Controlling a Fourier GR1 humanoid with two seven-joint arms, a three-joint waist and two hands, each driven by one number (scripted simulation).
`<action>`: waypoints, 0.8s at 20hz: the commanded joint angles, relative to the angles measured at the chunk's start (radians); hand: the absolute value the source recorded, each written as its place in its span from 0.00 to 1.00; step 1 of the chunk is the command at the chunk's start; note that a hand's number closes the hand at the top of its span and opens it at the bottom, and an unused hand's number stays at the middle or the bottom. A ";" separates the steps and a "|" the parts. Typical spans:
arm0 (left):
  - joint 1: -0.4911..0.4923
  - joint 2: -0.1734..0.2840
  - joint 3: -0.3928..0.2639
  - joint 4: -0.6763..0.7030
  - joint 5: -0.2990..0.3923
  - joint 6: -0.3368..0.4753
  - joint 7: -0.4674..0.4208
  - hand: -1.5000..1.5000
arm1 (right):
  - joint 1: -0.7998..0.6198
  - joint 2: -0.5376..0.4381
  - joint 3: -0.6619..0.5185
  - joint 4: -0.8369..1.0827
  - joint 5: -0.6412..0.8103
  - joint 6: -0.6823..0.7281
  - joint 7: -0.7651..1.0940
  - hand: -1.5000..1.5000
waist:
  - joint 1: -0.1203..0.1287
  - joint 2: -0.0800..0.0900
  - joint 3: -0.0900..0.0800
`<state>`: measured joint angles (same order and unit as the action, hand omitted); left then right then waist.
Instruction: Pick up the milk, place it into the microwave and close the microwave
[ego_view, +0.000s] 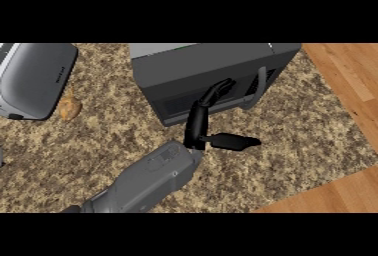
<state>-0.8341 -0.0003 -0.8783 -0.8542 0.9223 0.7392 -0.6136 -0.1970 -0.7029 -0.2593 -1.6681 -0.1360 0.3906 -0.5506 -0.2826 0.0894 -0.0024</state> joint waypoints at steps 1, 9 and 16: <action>-0.053 0.000 0.044 0.072 0.036 0.013 -0.010 0.00 | -0.031 -0.005 -0.002 0.010 0.005 -0.010 0.007 1.00 | -0.003 0.009 -0.002; -0.065 0.000 0.019 0.068 0.073 0.000 -0.031 0.00 | -0.031 0.120 0.059 0.137 -0.255 0.127 0.064 0.00 | 0.001 0.020 0.003; -0.081 0.000 0.025 0.087 0.106 -0.003 -0.061 0.00 | -0.069 0.097 0.049 0.201 -0.327 0.182 0.099 0.00 | -0.008 0.019 0.002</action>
<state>-0.8539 -0.0001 -0.9020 -0.8358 0.9942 0.7260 -0.6890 -0.2513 -0.5969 -0.2078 -1.4994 -0.4202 0.5392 -0.4695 -0.2794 0.1017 0.0014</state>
